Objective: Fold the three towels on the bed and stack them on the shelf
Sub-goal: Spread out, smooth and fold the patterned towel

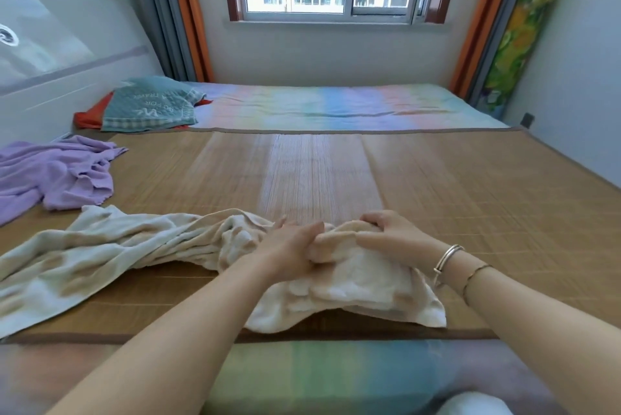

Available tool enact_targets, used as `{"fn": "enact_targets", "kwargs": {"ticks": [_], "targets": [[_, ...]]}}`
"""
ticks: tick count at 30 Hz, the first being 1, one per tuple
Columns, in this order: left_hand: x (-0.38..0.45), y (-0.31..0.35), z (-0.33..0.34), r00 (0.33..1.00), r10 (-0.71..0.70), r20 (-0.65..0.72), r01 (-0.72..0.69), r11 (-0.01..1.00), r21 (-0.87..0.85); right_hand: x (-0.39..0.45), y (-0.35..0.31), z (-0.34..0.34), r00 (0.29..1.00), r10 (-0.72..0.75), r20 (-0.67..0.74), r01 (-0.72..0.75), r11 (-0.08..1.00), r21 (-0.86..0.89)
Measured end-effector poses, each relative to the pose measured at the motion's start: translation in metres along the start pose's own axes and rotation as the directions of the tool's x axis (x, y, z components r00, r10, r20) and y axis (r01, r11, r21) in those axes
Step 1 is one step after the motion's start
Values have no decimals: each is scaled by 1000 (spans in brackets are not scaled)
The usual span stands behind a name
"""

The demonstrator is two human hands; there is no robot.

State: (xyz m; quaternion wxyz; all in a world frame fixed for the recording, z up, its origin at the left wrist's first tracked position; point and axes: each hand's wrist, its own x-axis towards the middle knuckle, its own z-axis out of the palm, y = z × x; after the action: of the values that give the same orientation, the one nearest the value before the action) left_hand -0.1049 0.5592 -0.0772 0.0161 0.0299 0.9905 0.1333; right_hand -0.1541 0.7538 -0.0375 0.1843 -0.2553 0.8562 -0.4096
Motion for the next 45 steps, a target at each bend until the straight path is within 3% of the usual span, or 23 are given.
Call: {"fn": "enact_targets", "kwargs": {"ticks": [4, 7, 9, 11, 13, 16, 19, 21, 23, 26, 28, 30, 31, 32, 33, 34, 36, 37, 38, 40, 41, 43, 45], "targets": [[-25, -19, -50, 942, -153, -299, 158, 987, -7, -21, -13, -17, 981, -117, -158, 97, 987, -129], [-49, -28, -83, 869, -173, -464, 161, 985, -66, -42, -25, -25, 991, -121, -57, 91, 923, -375], [-64, -29, -98, 886, -186, -426, 153, 982, -111, -56, -37, -23, 995, -86, 46, 98, 835, -541], [-73, -35, -105, 925, -204, -322, 165, 976, -144, -61, -44, -16, 992, -55, 110, 119, 640, -759], [-82, -44, -102, 951, -212, -225, 170, 966, -195, -55, -47, -12, 993, -35, 116, 117, 523, -844], [-97, -58, -96, 971, -236, -41, 227, 961, -155, -39, -41, -15, 1000, -27, -2, 12, 498, -867], [-107, -71, -97, 932, -320, 173, 301, 945, 127, -24, -30, -22, 989, -30, -147, -114, 494, -862], [-105, -79, -98, 904, -403, 143, 346, 886, 309, -12, -21, -22, 979, 5, -204, -178, 510, -841], [-92, -90, -97, 879, -474, 41, 425, 821, 382, 3, -10, -18, 972, 53, -227, -224, 488, -844], [-67, -107, -93, 802, -596, 42, 519, 730, 445, 29, 4, -11, 954, 148, -262, -295, 295, -909], [-47, -117, -86, 717, -678, 162, 627, 729, 275, 46, 5, -11, 918, 294, -265, -356, 321, -878], [-29, -121, -83, 555, -732, 395, 805, 592, -34, 68, 10, -12, 842, 516, -157, -456, 527, -717], [-23, -120, -85, 501, -716, 487, 851, 509, -128, 78, 11, -13, 781, 622, -51, -554, 653, -517], [-16, -117, -89, 486, -680, 549, 869, 442, -221, 87, 9, -13, 721, 691, 56, -658, 708, -256], [-7, -116, -92, 515, -612, 600, 856, 392, -336, 96, 7, -14, 702, 700, 133, -701, 712, -50], [5, -114, -100, 587, -551, 593, 807, 341, -482, 112, 3, -21, 725, 671, 154, -686, 722, 85], [35, -110, -124, 736, -514, 441, 608, 214, -764, 144, -20, -42, 846, 527, 78, -526, 801, 286], [54, -113, -140, 775, -545, 320, 481, 178, -859, 161, -36, -56, 908, 417, -30, -373, 840, 394], [72, -115, -167, 791, -589, 165, 344, 204, -917, 177, -57, -78, 934, 302, -192, -177, 856, 485], [95, -118, -213, 765, -630, -136, 106, 332, -937, 195, -95, -113, 878, 88, -470, 184, 845, 502], [103, -110, -244, 749, -601, -277, -35, 382, -924, 195, -121, -136, 815, 0, -580, 316, 838, 445], [98, -91, -283, 666, -525, -529, -261, 501, -825, 184, -154, -160, 732, -127, -670, 443, 835, 326], [92, -83, -301, 586, -414, -696, -319, 672, -668, 167, -169, -171, 657, -226, -719, 443, 887, 127]]}}
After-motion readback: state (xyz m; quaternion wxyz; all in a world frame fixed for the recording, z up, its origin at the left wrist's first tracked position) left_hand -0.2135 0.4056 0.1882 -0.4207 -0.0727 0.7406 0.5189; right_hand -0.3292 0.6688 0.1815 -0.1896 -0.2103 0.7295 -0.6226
